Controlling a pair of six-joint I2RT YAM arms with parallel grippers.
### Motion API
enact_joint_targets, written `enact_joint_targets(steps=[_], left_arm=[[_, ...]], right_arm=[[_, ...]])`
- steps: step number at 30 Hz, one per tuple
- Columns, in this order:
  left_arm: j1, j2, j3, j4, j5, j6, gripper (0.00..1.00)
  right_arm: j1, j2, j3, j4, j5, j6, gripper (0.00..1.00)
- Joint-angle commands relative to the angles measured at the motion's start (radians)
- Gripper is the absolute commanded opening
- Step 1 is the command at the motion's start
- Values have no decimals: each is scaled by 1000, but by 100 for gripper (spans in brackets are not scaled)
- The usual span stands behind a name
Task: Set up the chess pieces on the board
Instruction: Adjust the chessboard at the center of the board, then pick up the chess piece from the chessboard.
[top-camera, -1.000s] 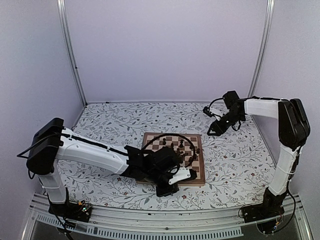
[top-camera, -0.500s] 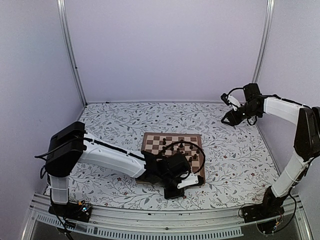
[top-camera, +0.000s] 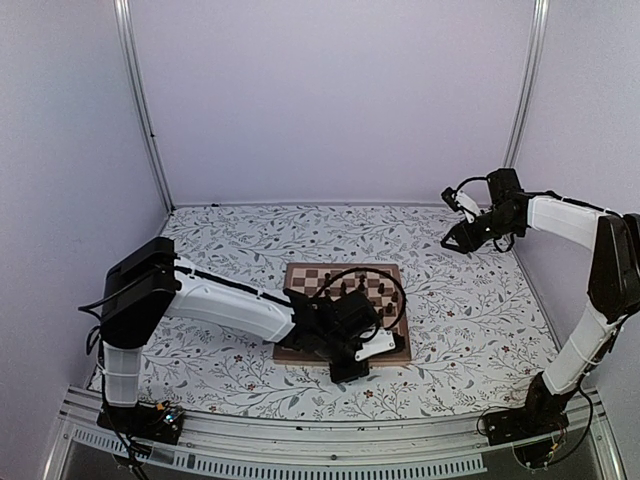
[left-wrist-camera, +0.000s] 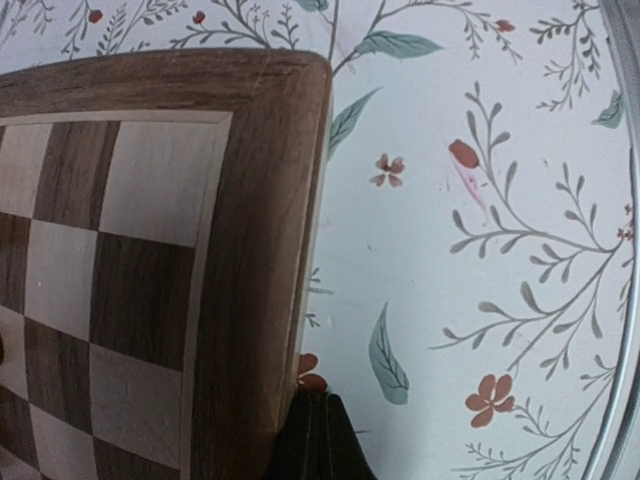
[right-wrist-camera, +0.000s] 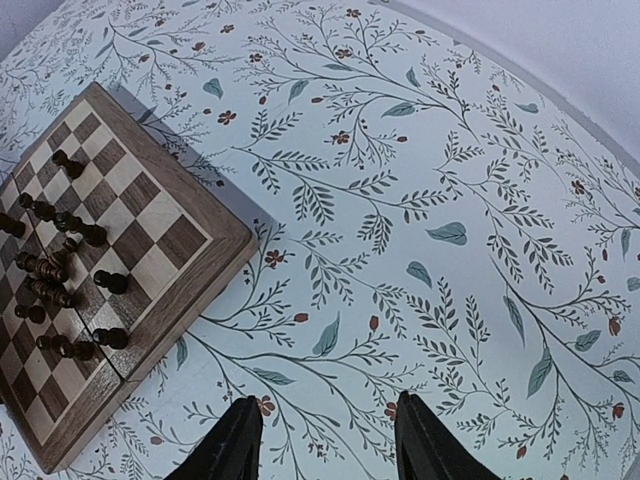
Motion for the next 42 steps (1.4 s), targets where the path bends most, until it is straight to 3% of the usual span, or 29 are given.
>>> enact_joint_targets(steps=[1,10,12,14,17,18,19,21,24,29,32,37,38,40,42], left_arm=[[34,30,31,-5,-23,10,0],[21,-133,93,-92,63,12,7],[24,-203,105,-108,55,34,12],[25,-281,105,-106,15,82,27],[31,-400,83,-49,-121,113,61],[37,-439,62,-7,-171,116,93],[49,-480,32,52,-218,110,99],[79,-543,-44,192,-345,82,99],[144,-575,-74,234,-462,27,99],[233,-607,-108,270,-407,-21,99],[289,-610,-110,283,-351,-57,99],[331,-557,-173,420,-707,-148,99],[349,-531,-167,395,-678,-152,100],[395,-493,-144,323,-474,-145,99],[412,-452,-95,201,-364,-233,99]], right_arm=[[-9,-20,-15,16,-28,7,49],[-15,-20,-11,15,-50,15,49],[-47,-32,20,-3,-151,68,51],[-64,-47,69,-54,-258,117,52],[-65,-72,173,-137,-257,125,52],[-65,-82,197,-153,-245,125,53],[-66,-99,214,-158,-236,128,53],[-67,-151,201,-133,-223,137,54],[-68,-262,74,-28,-225,170,57],[-76,-436,-194,138,-214,155,60],[-111,-546,-363,272,-238,162,67],[-199,-593,-481,379,-340,176,71],[-202,-584,-469,377,-324,176,71],[-204,-570,-473,364,-304,171,71],[-203,-567,-506,362,-311,131,71]])
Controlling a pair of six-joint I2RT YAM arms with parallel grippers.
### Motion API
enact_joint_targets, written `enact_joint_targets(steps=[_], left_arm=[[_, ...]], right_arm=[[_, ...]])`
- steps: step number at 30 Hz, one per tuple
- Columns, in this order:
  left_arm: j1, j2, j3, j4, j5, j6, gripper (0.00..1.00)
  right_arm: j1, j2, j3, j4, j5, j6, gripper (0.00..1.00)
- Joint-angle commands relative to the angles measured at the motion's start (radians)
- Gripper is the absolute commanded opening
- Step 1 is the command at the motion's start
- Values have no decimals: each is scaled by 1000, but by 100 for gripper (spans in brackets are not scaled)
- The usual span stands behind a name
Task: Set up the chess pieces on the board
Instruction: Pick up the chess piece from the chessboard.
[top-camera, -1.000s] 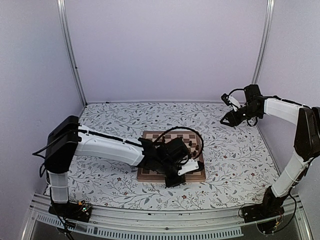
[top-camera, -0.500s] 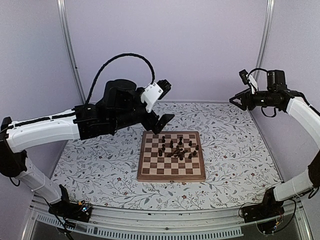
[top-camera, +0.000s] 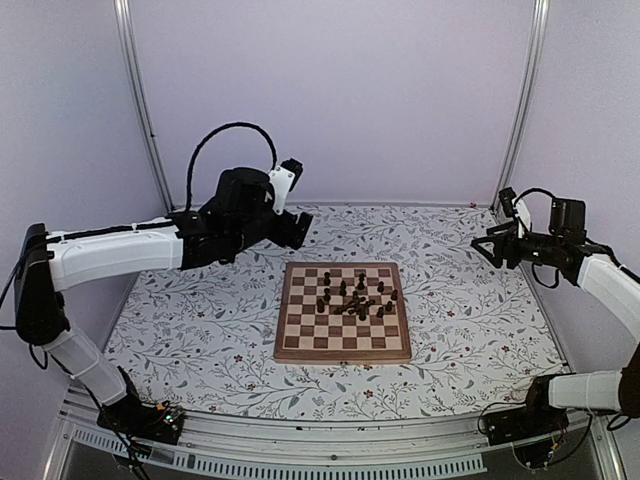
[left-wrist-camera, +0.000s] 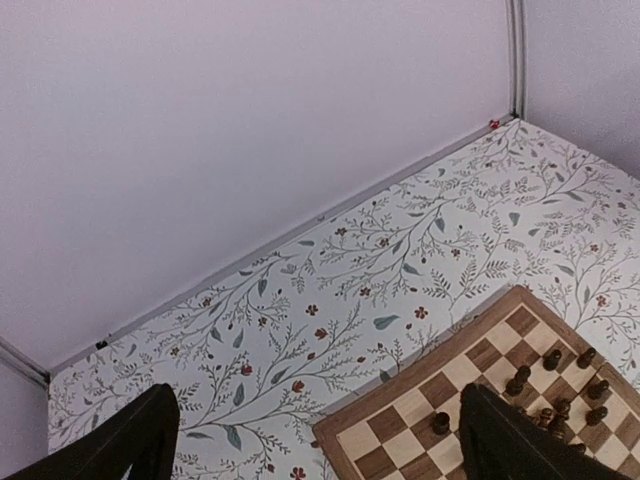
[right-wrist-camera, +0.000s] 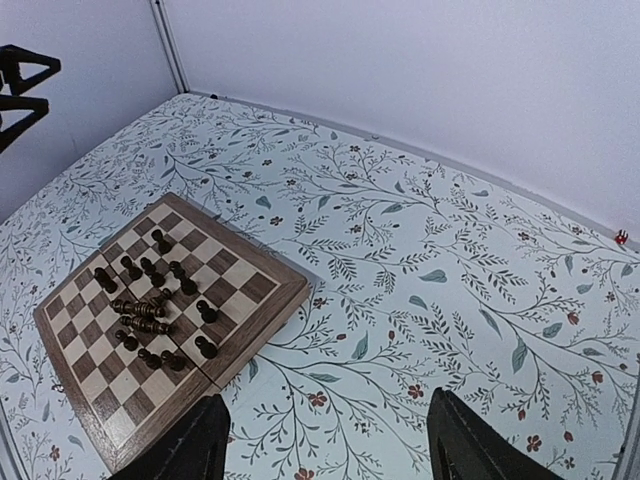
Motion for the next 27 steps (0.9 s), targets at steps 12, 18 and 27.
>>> enact_joint_targets(steps=[12,18,27], left_arm=[[43,358,298,-566,484,-241,45],[16,372,307,-641,501,-242,54],[-51,379,266,-641,470,-155,51]], right_arm=[[-3,56,-19,60,9,-92,71],[-4,63,-18,60,30,-101,71],[-3,95,-8,58,26,-106,71]])
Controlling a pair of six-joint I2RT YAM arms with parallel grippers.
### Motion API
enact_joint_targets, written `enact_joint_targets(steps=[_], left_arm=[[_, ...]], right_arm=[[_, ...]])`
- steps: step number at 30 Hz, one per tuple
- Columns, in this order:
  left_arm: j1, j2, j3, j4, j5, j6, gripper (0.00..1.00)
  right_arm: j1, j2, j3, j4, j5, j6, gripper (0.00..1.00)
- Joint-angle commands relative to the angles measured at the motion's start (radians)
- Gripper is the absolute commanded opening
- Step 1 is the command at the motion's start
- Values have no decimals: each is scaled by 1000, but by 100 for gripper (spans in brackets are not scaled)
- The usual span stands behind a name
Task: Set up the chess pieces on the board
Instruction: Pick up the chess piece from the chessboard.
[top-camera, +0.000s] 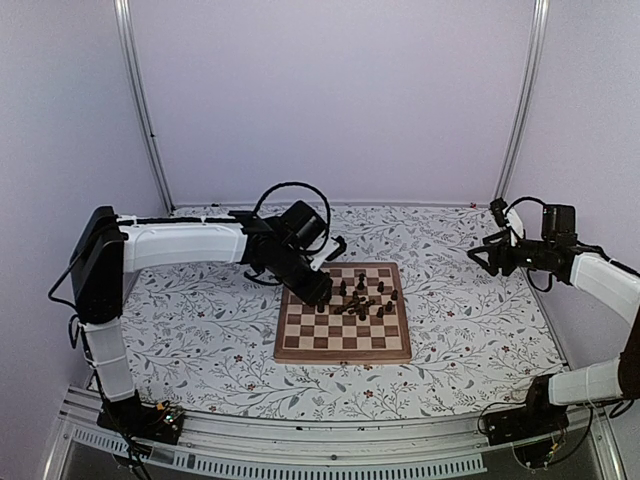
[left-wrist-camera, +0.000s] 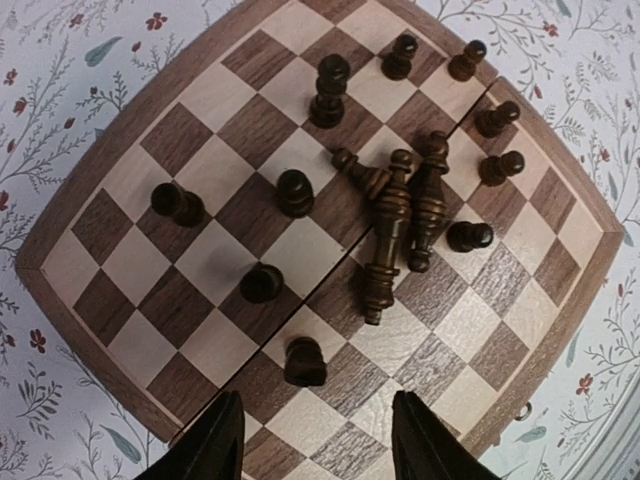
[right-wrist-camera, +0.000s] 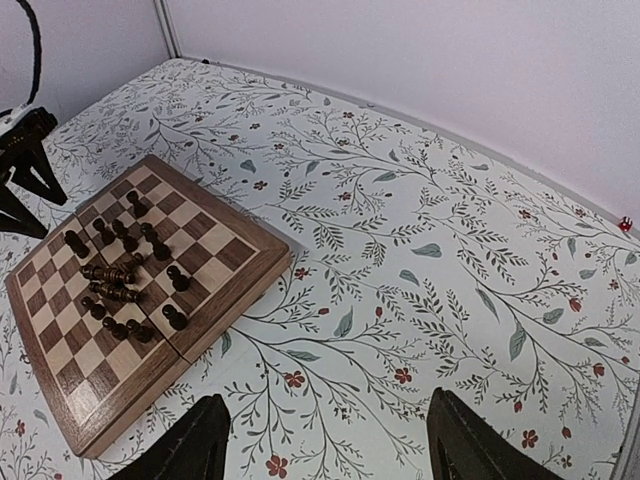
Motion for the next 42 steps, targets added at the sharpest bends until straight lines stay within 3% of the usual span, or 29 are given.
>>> enact_joint_targets(steps=[1,4,11,14,18,36,42], left_arm=[[-37,9,-7,-18,-38,34,50],[-37,23,3,-34,-101,39,48],[-36,45,19,-46,-62,54,46],[-35,62,28,-47,-38,58,37],[-35,86,46,-47,1,48,33],[-35,134,79,-45,-74,17,33],[-37,143,87,-43,-63,19,26]], right_arm=[[-2,16,18,14,1,-7,71],[-1,15,17,12,1,-6,71],[-2,7,15,12,15,-12,71],[-2,8,15,12,13,-15,71],[-2,14,18,8,10,-17,71],[-2,3,16,4,10,-26,71],[-2,5,17,4,11,-29,71]])
